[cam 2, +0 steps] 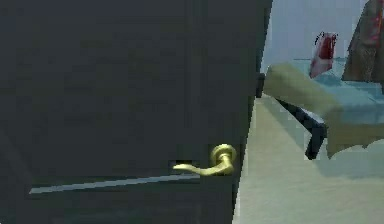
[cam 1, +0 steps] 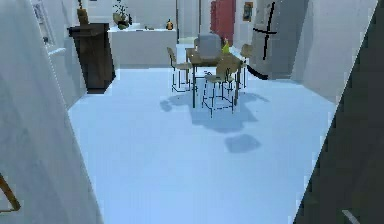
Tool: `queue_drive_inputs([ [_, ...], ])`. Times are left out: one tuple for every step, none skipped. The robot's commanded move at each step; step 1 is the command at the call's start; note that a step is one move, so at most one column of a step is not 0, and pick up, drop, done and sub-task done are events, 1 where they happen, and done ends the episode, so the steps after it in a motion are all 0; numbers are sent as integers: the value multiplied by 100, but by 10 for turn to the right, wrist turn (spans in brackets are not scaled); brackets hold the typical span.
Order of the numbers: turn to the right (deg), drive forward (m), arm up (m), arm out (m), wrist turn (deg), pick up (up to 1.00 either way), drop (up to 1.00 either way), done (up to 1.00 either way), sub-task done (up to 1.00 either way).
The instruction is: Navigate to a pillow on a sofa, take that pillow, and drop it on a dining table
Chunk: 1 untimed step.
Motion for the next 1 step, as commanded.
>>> queue_drive_inputs([
  [0,45,0,0,0,0,0,0,0],
])
